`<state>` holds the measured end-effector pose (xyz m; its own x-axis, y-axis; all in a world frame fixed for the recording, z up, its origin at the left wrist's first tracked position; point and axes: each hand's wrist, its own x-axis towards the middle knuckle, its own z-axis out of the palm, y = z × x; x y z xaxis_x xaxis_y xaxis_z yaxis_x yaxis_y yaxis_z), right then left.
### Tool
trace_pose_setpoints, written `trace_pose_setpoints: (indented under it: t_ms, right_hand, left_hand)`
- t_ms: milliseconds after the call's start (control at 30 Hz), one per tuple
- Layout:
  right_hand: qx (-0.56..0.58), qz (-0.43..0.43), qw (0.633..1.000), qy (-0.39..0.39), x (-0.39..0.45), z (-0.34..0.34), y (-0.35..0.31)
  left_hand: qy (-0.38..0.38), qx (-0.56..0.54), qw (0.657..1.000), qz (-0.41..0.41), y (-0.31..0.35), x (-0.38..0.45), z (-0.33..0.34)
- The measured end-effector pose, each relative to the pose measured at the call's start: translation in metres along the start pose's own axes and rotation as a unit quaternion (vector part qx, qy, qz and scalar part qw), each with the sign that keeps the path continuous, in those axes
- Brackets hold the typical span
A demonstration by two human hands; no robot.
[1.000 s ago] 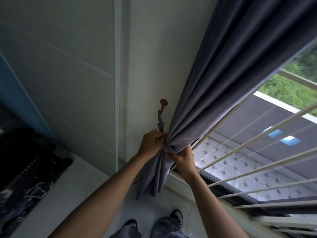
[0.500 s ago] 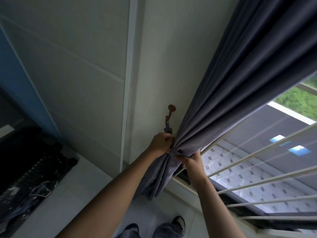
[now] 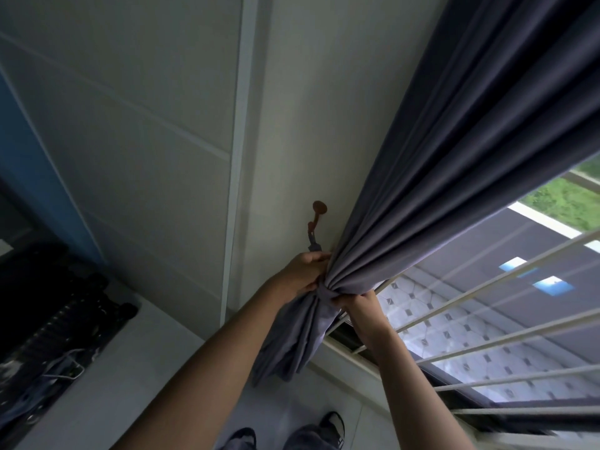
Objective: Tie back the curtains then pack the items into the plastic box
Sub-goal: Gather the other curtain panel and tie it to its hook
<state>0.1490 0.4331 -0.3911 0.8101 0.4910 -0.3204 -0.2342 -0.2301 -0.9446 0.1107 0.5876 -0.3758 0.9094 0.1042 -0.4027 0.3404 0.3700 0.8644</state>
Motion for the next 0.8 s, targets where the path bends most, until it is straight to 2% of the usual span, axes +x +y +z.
trace_pose_setpoints:
  t_ms: [100,233,333,400,600,800]
  right_hand:
    - [-0.008,-0.018,1.000,0.022,-0.005,0.007,0.004]
    - [0.005,-0.015,0.999,0.030,-0.011,0.007,0.018]
    - [-0.033,0.010,0.999,0.008,-0.015,0.009,0.025]
    - [-0.075,0.022,0.997,0.004,-0.019,0.013,0.032]
    - [-0.191,-0.033,0.976,0.094,-0.013,0.026,0.047]
    - [-0.252,-0.051,0.957,0.132,-0.011,0.026,0.055]
  left_hand:
    - [0.061,-0.042,0.996,0.041,-0.008,0.005,0.002]
    - [0.140,0.060,0.983,0.105,-0.019,0.009,0.000]
    - [0.210,0.115,0.964,0.114,-0.018,0.008,-0.003]
    - [0.242,0.112,0.957,0.113,-0.015,0.008,-0.004]
    - [0.250,0.075,0.955,0.140,-0.006,0.007,-0.010]
    - [0.302,0.169,0.916,0.203,0.011,0.009,-0.021]
